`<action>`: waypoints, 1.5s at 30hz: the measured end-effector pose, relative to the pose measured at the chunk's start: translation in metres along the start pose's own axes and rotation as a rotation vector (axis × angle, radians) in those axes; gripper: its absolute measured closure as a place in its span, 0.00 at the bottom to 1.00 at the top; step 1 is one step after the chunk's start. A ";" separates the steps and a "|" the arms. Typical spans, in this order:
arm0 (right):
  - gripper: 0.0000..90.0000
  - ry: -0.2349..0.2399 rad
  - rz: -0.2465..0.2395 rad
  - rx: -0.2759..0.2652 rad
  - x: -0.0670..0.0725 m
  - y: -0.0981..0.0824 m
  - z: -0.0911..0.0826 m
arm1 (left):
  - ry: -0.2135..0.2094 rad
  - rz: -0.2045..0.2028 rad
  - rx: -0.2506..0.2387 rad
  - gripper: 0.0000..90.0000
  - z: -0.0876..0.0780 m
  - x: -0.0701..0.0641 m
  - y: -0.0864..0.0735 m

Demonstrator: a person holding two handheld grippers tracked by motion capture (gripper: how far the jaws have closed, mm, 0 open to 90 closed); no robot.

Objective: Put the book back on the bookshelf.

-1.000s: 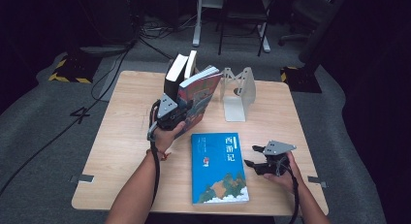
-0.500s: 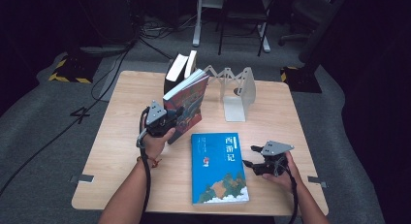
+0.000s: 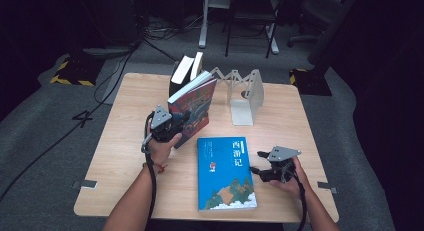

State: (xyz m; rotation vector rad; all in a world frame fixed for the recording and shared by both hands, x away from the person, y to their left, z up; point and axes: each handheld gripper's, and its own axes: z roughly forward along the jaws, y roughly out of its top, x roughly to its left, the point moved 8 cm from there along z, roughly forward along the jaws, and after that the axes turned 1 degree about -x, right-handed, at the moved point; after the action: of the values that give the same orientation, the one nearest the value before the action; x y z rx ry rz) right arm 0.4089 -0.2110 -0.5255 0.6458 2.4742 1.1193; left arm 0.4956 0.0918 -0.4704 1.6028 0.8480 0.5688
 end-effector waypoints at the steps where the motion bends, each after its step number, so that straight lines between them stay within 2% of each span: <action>1: 0.38 -0.001 -0.004 0.001 0.000 0.000 0.000 | 0.000 -0.001 -0.002 0.75 -0.001 0.000 -0.001; 4: 0.38 -0.010 -0.003 -0.006 -0.001 0.000 -0.003 | 0.000 -0.001 0.009 0.73 -0.003 0.000 -0.006; 8: 0.38 -0.018 0.006 -0.007 -0.005 -0.002 -0.006 | 0.018 0.038 0.110 0.65 -0.001 -0.001 -0.024; 9: 0.38 -0.022 0.004 -0.007 -0.006 -0.002 -0.007 | 0.033 0.046 0.121 0.68 -0.001 -0.001 -0.028; 13: 0.38 -0.029 0.005 -0.010 -0.007 -0.002 -0.009 | 0.030 0.015 0.123 0.79 -0.002 0.002 -0.032; 19: 0.38 -0.023 -0.008 -0.002 -0.005 -0.002 -0.006 | 0.040 0.020 0.127 0.82 0.005 -0.005 -0.031; 23: 0.38 -0.022 -0.012 0.002 -0.004 -0.001 -0.004 | 0.073 0.013 0.122 0.82 0.017 -0.015 -0.029; 29: 0.38 -0.018 -0.012 0.004 -0.003 -0.002 -0.002 | 0.127 0.017 0.145 0.82 0.041 -0.023 -0.024; 36: 0.38 -0.019 -0.017 0.007 -0.003 -0.003 -0.003 | 0.206 -0.011 0.170 0.82 0.066 -0.022 -0.017; 45: 0.38 -0.011 -0.010 0.006 -0.003 -0.006 -0.002 | 0.247 -0.027 0.191 0.82 0.090 -0.018 -0.011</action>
State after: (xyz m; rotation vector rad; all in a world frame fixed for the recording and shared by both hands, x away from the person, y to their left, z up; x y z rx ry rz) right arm 0.4088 -0.2173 -0.5286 0.6385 2.4701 1.1023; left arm 0.5506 0.0222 -0.4977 1.7133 1.1342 0.6931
